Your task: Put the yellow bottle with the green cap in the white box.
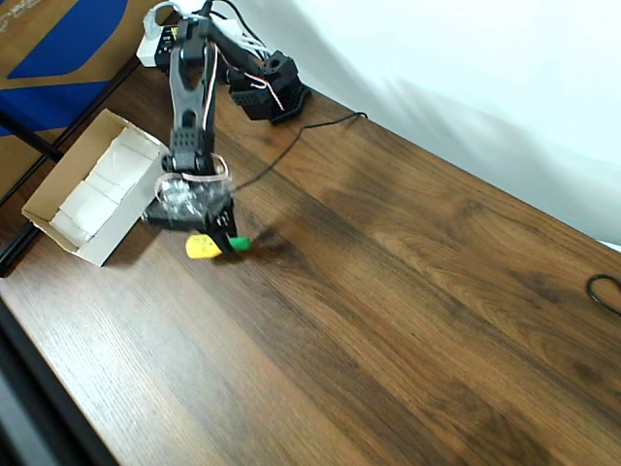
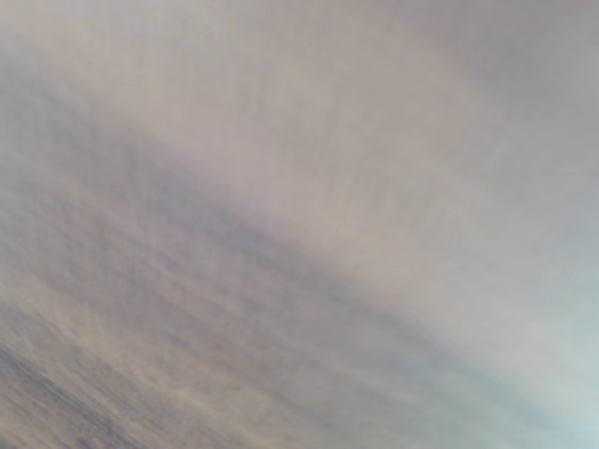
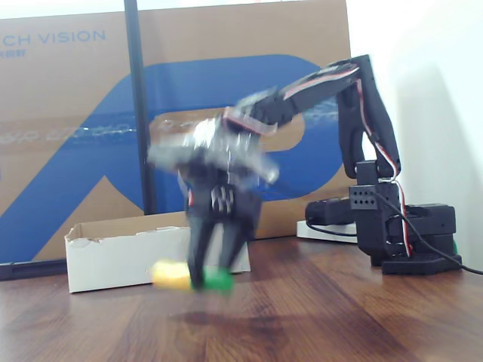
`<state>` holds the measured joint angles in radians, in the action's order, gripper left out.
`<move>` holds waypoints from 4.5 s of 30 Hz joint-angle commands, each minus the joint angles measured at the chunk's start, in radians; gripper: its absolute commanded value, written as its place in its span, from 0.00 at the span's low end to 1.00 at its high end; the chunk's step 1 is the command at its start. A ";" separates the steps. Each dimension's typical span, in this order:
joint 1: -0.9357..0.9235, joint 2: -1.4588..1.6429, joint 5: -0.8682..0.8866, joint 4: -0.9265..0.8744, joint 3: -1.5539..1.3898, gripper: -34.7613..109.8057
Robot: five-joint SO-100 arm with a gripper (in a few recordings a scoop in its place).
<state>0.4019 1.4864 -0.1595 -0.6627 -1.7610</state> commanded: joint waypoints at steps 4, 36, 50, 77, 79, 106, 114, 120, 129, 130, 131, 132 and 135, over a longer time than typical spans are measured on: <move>-0.067 0.345 0.020 -0.026 -0.077 0.24; -0.816 0.626 0.244 -0.086 -0.086 0.24; -0.965 0.391 0.235 -0.078 0.149 0.24; -0.747 0.187 0.219 -0.152 0.341 0.24; -0.782 0.209 0.221 -0.133 0.316 0.24; -0.861 0.330 0.163 -0.005 0.124 0.33; -0.795 0.588 0.199 0.015 -0.135 0.24; -0.660 0.930 0.193 0.044 -0.474 0.24; -0.520 1.494 0.043 0.163 -1.014 0.24; -0.517 1.539 0.021 0.186 -1.074 0.24; -0.518 1.572 0.003 0.213 -1.132 0.24; -0.525 1.603 -0.014 0.245 -1.192 0.24; -0.529 1.703 -0.063 0.311 -1.355 0.24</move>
<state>-0.1273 3.0986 -0.1779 -0.3912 -3.0403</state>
